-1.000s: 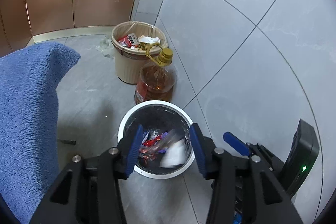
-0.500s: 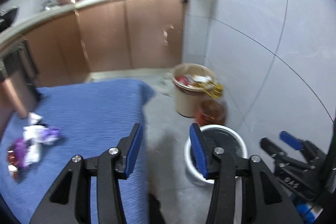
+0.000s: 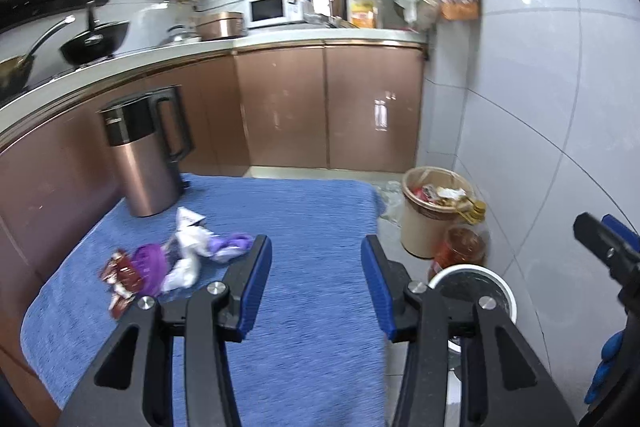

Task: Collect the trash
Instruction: 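Move both tools back over the remaining trash on the towel, then grasp the brown snack wrapper with the left tool while the right tool grasps the white tissue, then carry the brown wrapper and tissue to the white bin and open both tools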

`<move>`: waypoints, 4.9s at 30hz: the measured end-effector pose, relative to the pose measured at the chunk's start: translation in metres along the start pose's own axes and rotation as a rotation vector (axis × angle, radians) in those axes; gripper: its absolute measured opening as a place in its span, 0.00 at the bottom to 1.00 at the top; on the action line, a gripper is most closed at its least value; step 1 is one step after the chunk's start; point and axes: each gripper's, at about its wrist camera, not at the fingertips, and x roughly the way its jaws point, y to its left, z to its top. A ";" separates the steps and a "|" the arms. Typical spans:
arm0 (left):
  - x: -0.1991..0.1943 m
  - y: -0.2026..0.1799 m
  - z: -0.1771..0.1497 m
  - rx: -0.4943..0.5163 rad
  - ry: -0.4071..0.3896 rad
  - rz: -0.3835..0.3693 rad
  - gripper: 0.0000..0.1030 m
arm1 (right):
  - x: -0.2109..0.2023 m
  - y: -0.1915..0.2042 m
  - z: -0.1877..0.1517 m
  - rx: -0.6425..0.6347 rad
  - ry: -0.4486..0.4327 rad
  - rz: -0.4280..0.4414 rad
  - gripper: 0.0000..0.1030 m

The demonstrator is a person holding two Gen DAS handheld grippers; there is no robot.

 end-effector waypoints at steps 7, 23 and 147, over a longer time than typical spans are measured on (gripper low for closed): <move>-0.014 0.051 -0.012 -0.070 -0.043 0.078 0.43 | 0.006 0.039 -0.002 -0.059 -0.012 0.049 1.00; 0.004 0.137 -0.042 -0.184 0.017 0.161 0.43 | 0.058 0.120 -0.026 -0.114 0.141 0.155 1.00; 0.212 -0.204 0.003 0.000 0.492 -0.652 0.47 | 0.122 -0.139 -0.077 0.077 0.300 -0.228 0.37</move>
